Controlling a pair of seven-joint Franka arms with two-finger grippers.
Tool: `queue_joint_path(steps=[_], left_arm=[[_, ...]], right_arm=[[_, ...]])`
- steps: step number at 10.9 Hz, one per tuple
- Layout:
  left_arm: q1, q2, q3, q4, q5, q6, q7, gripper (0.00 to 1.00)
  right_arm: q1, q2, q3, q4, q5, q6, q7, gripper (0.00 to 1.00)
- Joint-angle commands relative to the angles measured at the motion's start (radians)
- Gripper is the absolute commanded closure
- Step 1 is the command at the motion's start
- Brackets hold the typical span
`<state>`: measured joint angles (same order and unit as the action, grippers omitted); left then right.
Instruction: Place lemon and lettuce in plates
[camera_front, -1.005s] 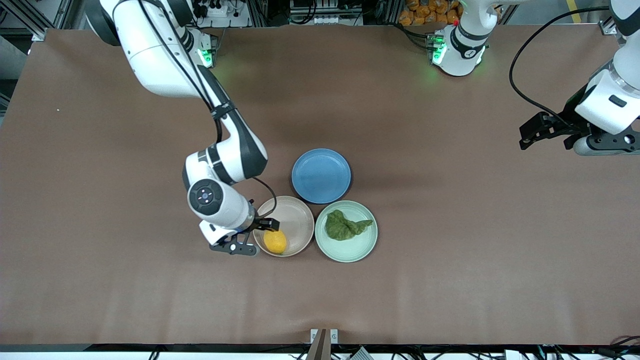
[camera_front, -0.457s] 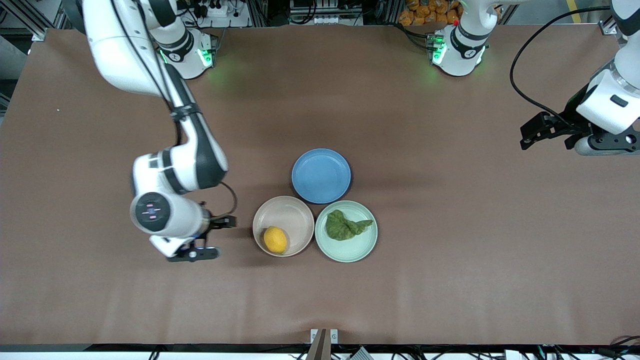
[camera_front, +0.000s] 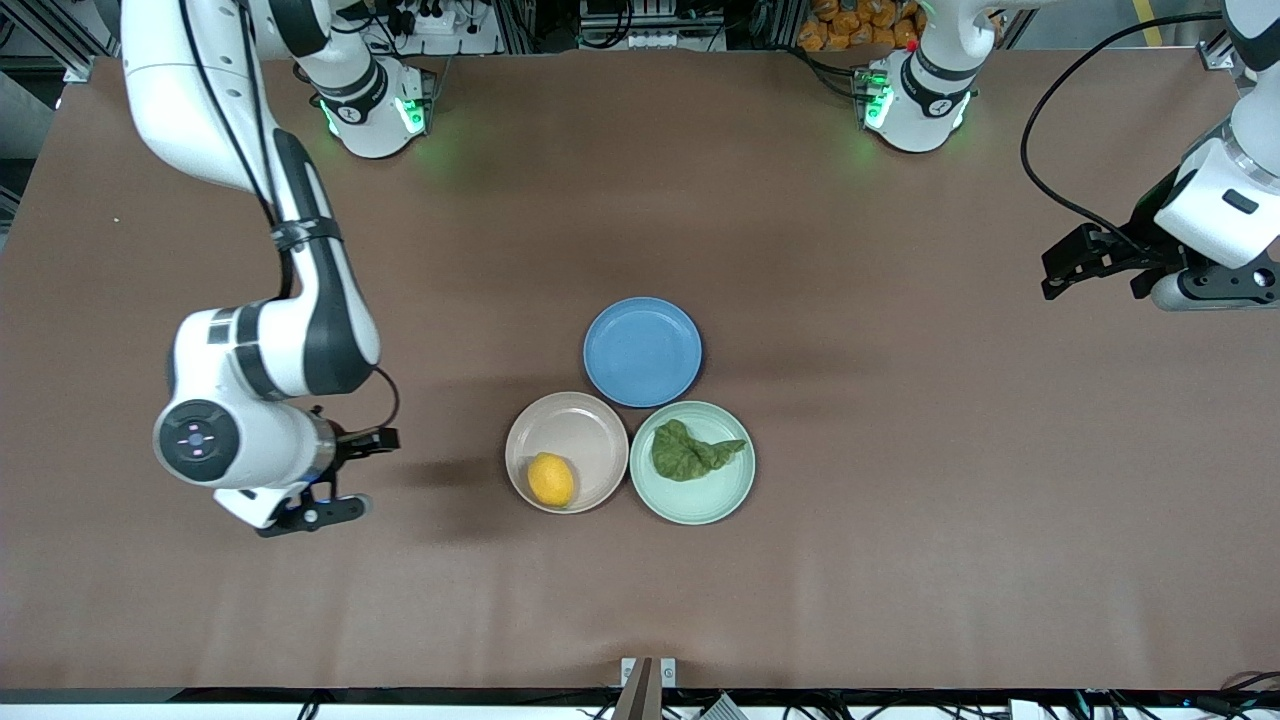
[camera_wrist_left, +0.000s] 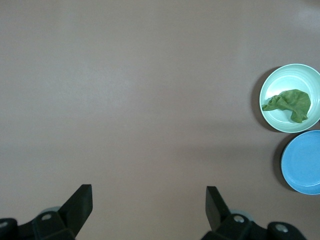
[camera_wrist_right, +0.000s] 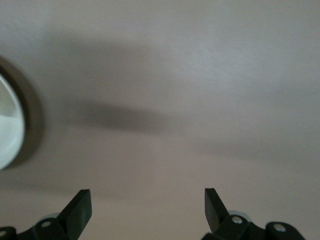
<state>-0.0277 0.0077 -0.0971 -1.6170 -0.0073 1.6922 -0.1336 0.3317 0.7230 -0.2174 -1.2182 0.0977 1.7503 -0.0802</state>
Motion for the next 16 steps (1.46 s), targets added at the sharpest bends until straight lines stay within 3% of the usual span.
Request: queue_joint_path(steps=[1,7,16], left_arm=[[-0.003,-0.008,-0.003,-0.001,0.021,-0.009,0.012,0.0],[-0.006,-0.003,-0.003,0.0,0.021,-0.009,0.009,0.0],[-0.003,0.008,-0.003,0.002,0.021,-0.008,0.011,0.0]], right_arm=[[-0.049,-0.054,-0.026,-0.026,-0.009,-0.05,-0.09,0.0],[-0.16,-0.118,-0.037,-0.053,-0.01,-0.107,-0.116,0.0],[-0.255,-0.342,-0.036,-0.207,-0.013,-0.158,-0.153,0.0]])
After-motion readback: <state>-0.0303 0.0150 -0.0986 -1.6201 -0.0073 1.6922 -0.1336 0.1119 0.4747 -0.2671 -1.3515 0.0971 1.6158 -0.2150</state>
